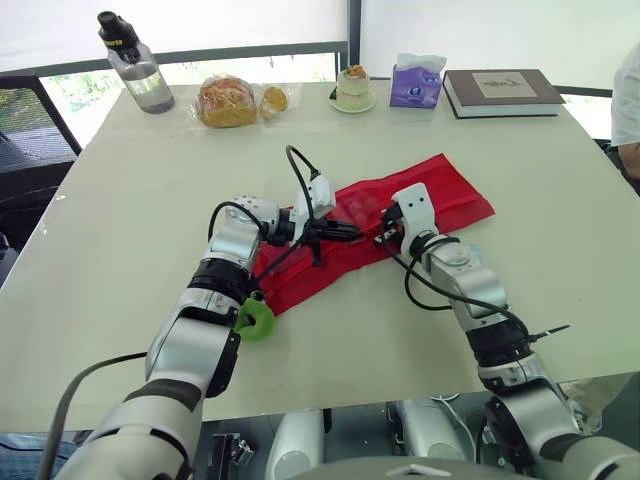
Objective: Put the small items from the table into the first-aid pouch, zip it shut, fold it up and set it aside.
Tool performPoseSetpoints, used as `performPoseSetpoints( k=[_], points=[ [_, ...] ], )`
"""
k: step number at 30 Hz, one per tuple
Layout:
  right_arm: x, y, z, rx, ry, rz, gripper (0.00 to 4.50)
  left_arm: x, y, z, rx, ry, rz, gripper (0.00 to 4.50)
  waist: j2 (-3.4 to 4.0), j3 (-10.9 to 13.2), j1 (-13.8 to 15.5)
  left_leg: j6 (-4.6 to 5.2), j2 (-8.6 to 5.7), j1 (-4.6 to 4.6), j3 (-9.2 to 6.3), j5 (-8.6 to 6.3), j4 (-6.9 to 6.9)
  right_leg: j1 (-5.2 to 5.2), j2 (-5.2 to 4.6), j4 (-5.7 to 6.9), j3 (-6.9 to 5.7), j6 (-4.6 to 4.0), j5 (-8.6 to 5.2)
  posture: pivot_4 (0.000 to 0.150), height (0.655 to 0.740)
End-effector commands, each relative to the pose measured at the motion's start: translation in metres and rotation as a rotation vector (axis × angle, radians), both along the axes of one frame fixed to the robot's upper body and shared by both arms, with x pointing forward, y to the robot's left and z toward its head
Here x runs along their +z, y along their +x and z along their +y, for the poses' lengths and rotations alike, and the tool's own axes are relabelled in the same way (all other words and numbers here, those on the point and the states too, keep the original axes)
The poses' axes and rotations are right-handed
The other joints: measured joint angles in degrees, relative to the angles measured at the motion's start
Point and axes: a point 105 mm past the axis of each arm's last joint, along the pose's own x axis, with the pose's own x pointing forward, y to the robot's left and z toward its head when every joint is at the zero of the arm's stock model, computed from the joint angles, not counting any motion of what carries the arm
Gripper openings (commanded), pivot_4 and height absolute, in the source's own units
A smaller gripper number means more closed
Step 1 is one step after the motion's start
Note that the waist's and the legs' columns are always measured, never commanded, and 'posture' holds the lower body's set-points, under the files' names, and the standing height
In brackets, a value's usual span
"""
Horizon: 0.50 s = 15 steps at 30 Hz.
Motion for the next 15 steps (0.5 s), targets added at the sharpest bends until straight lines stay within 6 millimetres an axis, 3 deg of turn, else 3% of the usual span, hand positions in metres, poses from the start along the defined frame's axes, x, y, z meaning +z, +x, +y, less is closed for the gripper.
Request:
performPoseSetpoints(
  k=[1,11,15],
  points=[
    [0.014,-0.001,-0.007,0.012,0.044,-0.061,0.02,0.010,0.001,0.000,-0.008,-0.013,-0.043,0.00,0.00,0.00,0.01,0.00,0.00,0.00,0.00,0.00,0.00,0.00,0.00,0.00,0.00,0.00,0.00,0.150,0.7400],
    [0.019,-0.040,-0.043,0.118,0.009,-0.105,0.02,0.008,0.002,0.013,0.014,0.008,-0.045,0.00,0.00,0.00,-0.03,0.00,0.00,0.02,0.01,0.00,0.00,0.00,0.01,0.01,0.02,0.00,0.00,0.150,0.7400],
    [0.034,-0.066,-0.070,0.162,0.007,-0.163,0.02,0.008,0.005,0.032,0.051,0.045,-0.048,0.00,0.00,0.00,0.10,0.00,0.02,0.00,-0.01,0.00,-0.05,0.00,0.04,-0.03,0.01,0.00,-0.01,0.150,0.7400]
  ],
)
